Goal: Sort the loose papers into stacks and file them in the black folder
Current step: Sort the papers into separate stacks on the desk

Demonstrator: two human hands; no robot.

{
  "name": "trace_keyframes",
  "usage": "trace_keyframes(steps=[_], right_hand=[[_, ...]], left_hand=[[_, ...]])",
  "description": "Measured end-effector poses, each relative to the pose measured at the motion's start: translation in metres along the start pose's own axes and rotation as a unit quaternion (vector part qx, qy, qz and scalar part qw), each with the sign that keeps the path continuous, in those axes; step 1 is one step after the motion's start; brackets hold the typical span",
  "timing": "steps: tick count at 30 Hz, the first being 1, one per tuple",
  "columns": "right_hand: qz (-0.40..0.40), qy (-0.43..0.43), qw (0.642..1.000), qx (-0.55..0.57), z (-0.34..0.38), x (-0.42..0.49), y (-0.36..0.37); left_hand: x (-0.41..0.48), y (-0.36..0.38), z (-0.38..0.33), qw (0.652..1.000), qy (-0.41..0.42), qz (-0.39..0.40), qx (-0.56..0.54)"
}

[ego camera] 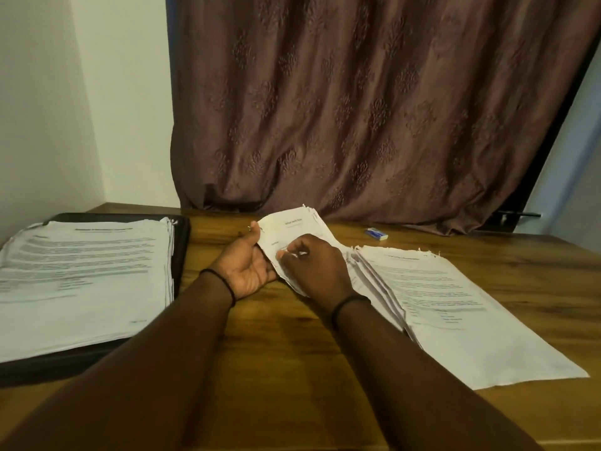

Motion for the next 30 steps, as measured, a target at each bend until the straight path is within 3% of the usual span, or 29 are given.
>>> trace_keyframes(steps=[11,21,30], right_hand=[[0.023,-0.030,0.994,-0.099,0.016,-0.008,-0.002],[0.035,-0.152,0.953,-0.259,0.045,-0.010,0.004],[-0.039,-0.035,0.983,-0.174,0.032,-0.009,-0.009]], left_hand=[[-0.004,0.004,0.002,1.000,0.020,0.004,0.001],[-0.012,0.009,0.004,0.998,0.037,0.028,-0.031],[-0.009,0.009,0.004,0.999,0.031,0.003,0.024]])
Point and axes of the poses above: each hand's wrist, its own x-axis towards the middle knuckle, its own y-axis out of the palm, z = x × y, the point moved 3 cm from there along x, towards the middle knuckle, and after that the axes turned 14 degrees about -y, right-handed, at the moved point
